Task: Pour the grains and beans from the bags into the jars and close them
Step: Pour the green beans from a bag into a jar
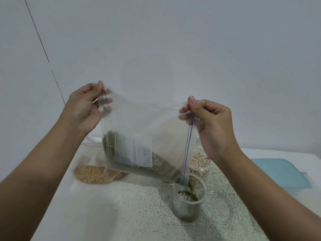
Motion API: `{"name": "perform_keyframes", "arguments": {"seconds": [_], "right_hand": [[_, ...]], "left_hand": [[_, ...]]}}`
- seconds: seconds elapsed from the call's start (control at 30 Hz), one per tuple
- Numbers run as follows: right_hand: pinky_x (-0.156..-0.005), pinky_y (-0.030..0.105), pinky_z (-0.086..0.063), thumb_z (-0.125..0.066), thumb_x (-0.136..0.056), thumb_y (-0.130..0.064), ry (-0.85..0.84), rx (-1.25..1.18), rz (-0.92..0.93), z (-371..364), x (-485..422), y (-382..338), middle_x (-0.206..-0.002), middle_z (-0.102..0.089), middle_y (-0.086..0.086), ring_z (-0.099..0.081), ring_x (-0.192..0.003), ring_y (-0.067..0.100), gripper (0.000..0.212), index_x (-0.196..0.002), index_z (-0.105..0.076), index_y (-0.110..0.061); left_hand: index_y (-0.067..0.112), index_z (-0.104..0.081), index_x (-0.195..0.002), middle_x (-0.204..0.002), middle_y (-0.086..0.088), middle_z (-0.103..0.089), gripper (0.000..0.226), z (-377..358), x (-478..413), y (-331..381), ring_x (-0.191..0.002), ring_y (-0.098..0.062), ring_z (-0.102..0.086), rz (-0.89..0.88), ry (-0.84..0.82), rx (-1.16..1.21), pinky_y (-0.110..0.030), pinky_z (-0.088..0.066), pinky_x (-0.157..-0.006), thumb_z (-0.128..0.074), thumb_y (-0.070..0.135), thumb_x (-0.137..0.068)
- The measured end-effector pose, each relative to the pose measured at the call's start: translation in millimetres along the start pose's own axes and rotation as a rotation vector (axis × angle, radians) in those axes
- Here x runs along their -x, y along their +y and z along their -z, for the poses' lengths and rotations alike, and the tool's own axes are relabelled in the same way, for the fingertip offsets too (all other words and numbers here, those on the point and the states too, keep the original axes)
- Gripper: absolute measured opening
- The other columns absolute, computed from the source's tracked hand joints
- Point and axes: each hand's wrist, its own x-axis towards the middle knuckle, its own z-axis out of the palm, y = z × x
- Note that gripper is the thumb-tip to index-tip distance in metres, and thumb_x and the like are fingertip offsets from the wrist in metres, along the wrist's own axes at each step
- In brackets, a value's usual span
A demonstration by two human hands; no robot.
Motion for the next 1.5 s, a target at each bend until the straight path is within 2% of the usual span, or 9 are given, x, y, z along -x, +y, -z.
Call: {"name": "perform_keyframes", "arguments": {"seconds": [0.1,0.4,0.53,0.7,0.87,1.0,1.13,1.5], "right_hand": [[-0.066,0.030,-0.043,-0.070,-0.087,-0.023,0.003,-0.002,-0.002,-0.3,0.3,1.0,-0.077,-0.071,0.010,-0.067,-0.067,0.025,0.022,-0.067,-0.077,-0.016],[-0.065,0.027,-0.046,-0.070,-0.087,-0.021,0.005,-0.024,-0.004,1.8,-1.6,-0.4,-0.076,-0.070,0.011,-0.066,-0.066,0.024,0.022,-0.067,-0.075,-0.012],[-0.069,0.032,-0.044,-0.070,-0.086,-0.022,0.010,-0.017,0.003,2.5,-2.2,0.2,-0.076,-0.070,0.010,-0.066,-0.067,0.024,0.021,-0.068,-0.075,-0.012],[-0.066,0.029,-0.045,-0.070,-0.086,-0.022,0.007,-0.025,0.003,1.9,-2.1,0.9,-0.075,-0.070,0.010,-0.066,-0.066,0.023,0.022,-0.067,-0.075,-0.012],[-0.071,0.034,-0.045,-0.070,-0.088,-0.020,0.016,-0.032,0.004,3.0,-2.7,2.4,-0.076,-0.070,0.010,-0.066,-0.067,0.022,0.022,-0.070,-0.074,-0.008],[-0.070,0.032,-0.049,-0.070,-0.087,-0.018,0.019,-0.061,0.004,4.7,-2.3,2.3,-0.075,-0.069,0.010,-0.066,-0.067,0.022,0.021,-0.069,-0.073,-0.008],[-0.066,0.027,-0.051,-0.068,-0.088,-0.015,0.027,-0.076,0.003,5.8,-2.8,3.2,-0.076,-0.068,0.013,-0.066,-0.066,0.023,0.021,-0.072,-0.071,-0.003],[-0.068,0.029,-0.054,-0.067,-0.089,-0.012,0.034,-0.100,0.008,3.6,-4.5,4.6,-0.073,-0.067,0.011,-0.065,-0.068,0.021,0.021,-0.072,-0.070,0.000]], "left_hand": [[0.017,-0.067,-0.078,-0.081,0.002,-0.070,0.022,-0.6,-0.8,0.1,-0.066,-0.015,-0.065,0.002,0.001,0.000,-0.027,-0.049,-0.057,-0.062,0.023,-0.099],[0.016,-0.065,-0.081,-0.080,0.002,-0.070,0.021,-2.8,-2.5,2.3,-0.065,-0.014,-0.064,-0.021,-0.014,-0.016,-0.027,-0.049,-0.058,-0.061,0.024,-0.100],[0.017,-0.067,-0.081,-0.082,0.002,-0.070,0.021,-3.5,-2.7,2.9,-0.065,-0.015,-0.065,-0.027,-0.020,-0.022,-0.029,-0.049,-0.059,-0.061,0.025,-0.099],[0.018,-0.068,-0.078,-0.082,0.002,-0.070,0.023,-3.3,-2.1,3.0,-0.065,-0.015,-0.064,-0.024,-0.026,-0.022,-0.030,-0.049,-0.059,-0.061,0.025,-0.100],[0.019,-0.068,-0.077,-0.080,0.003,-0.071,0.023,-4.3,-2.2,3.8,-0.064,-0.014,-0.065,-0.017,-0.022,-0.019,-0.029,-0.050,-0.059,-0.062,0.025,-0.099],[0.021,-0.068,-0.075,-0.080,0.003,-0.071,0.025,-4.4,-4.2,4.7,-0.064,-0.013,-0.065,-0.013,-0.029,-0.014,-0.029,-0.050,-0.060,-0.062,0.025,-0.099],[0.018,-0.064,-0.083,-0.079,0.005,-0.071,0.019,-5.6,-5.9,4.1,-0.063,-0.012,-0.065,-0.014,-0.035,-0.030,-0.030,-0.049,-0.061,-0.061,0.026,-0.099],[0.020,-0.065,-0.082,-0.081,0.004,-0.072,0.018,-5.3,-7.1,7.0,-0.063,-0.012,-0.065,-0.011,-0.037,-0.027,-0.030,-0.050,-0.060,-0.062,0.027,-0.098]]}}
